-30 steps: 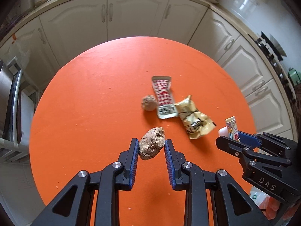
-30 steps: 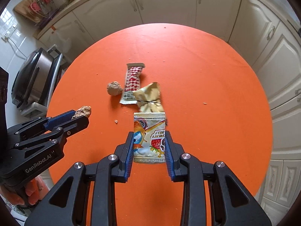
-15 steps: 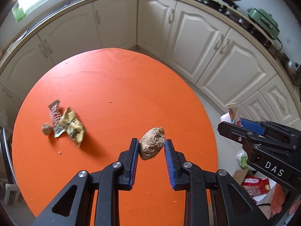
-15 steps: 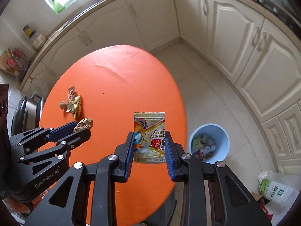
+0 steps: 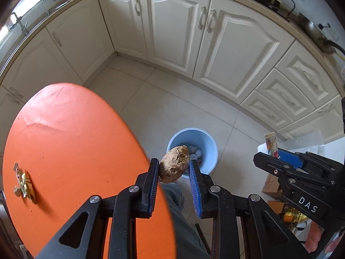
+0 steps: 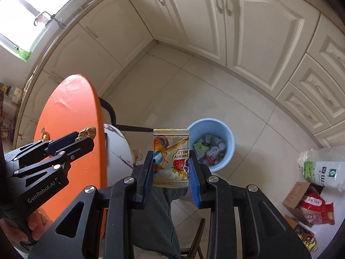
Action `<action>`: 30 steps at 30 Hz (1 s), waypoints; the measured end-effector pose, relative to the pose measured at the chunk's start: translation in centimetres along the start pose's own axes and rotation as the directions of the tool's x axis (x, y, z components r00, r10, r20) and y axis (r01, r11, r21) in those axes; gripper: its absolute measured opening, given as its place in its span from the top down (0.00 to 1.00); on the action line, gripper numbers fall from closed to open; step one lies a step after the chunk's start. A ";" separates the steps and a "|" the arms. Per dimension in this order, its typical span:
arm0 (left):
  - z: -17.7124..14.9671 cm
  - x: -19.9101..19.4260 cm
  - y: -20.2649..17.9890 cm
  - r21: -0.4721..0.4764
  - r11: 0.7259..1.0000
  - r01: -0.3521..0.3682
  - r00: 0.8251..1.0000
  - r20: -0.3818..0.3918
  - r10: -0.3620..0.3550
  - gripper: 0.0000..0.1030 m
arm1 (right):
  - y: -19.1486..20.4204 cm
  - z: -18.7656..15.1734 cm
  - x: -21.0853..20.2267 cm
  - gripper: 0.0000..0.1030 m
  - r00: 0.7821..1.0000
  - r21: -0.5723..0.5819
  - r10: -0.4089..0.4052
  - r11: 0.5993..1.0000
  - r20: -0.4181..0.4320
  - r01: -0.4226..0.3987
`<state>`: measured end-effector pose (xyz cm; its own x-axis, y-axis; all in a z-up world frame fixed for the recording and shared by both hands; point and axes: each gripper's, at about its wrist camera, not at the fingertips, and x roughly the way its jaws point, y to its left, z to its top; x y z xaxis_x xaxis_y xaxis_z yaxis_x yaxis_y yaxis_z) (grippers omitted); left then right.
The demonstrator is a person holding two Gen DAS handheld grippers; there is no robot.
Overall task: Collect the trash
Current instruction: 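Open both grippers over the bucket, dropping the potato and packet, then move both open grippers back over the remaining trash on the table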
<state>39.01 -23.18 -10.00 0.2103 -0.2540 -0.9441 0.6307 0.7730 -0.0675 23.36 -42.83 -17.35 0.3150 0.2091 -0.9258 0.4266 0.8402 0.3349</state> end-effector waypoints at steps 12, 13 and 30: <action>5.1 7.6 -5.2 0.058 0.998 0.005 0.999 -0.044 -0.002 0.44 | -7.8 0.3 3.4 0.71 0.997 0.127 0.024 0.992 -0.068 -0.015; 5.2 8.0 -5.4 0.060 0.998 -0.001 0.999 -0.047 0.004 0.44 | -7.9 0.4 3.6 0.71 0.997 0.129 0.027 0.991 -0.072 -0.018; 3.7 7.0 -4.3 0.002 0.998 -0.069 0.997 -0.038 0.069 0.44 | -5.8 1.2 4.3 0.49 0.997 0.090 0.034 0.996 -0.064 -0.028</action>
<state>40.48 -30.45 -15.17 0.2246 -0.1776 -0.9581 0.6164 0.7874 -0.0015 23.24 -47.44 -23.05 0.2745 0.2689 -0.9232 0.4920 0.7856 0.3751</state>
